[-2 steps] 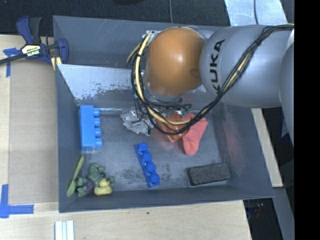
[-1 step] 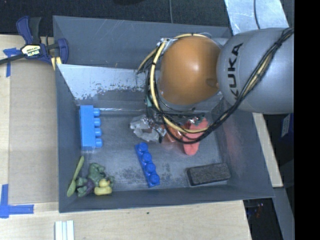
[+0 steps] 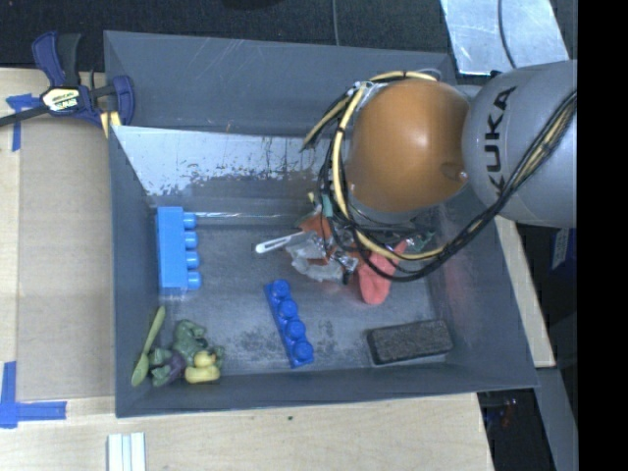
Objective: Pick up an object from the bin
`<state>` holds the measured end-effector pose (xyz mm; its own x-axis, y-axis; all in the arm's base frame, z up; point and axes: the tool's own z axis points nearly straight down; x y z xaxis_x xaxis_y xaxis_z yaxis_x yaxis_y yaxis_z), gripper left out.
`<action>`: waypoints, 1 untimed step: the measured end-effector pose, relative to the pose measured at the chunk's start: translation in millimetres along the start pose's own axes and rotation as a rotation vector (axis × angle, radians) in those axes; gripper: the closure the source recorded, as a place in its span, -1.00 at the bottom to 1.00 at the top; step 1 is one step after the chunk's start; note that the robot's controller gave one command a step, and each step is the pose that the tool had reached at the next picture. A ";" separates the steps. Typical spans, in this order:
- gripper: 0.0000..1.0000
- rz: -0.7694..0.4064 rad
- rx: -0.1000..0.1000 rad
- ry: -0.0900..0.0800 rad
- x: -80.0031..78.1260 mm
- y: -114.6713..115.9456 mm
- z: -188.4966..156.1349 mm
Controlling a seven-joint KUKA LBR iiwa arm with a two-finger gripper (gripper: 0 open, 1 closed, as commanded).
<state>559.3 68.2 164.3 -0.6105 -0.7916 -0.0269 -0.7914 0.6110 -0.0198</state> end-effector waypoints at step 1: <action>1.00 0.203 -0.001 -0.001 -11.4 14.5 -2.6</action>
Offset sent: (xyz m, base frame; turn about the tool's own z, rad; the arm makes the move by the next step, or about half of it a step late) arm 0.0008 0.0586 -0.0537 -0.0248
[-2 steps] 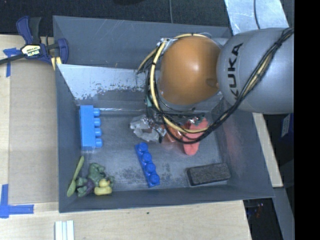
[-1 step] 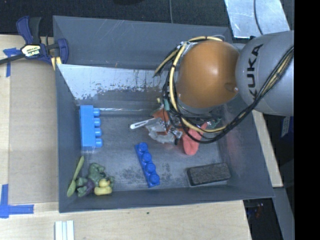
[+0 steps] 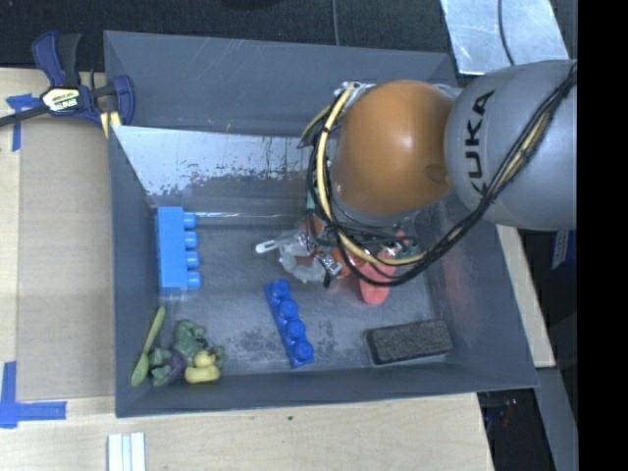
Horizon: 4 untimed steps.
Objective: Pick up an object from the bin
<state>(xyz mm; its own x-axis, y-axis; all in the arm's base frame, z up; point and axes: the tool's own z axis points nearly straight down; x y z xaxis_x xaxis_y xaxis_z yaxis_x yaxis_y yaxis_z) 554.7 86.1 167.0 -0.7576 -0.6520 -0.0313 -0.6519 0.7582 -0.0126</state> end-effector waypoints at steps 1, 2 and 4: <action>1.00 0.050 0.001 -0.001 -13.9 13.0 24.5; 1.00 -0.223 0.002 -0.001 -13.2 15.5 35.1; -1.00 -0.093 0.004 -0.003 -15.3 7.6 43.6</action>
Offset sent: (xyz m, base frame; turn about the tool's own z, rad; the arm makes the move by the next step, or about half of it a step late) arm -0.0032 0.0157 -0.0448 0.2930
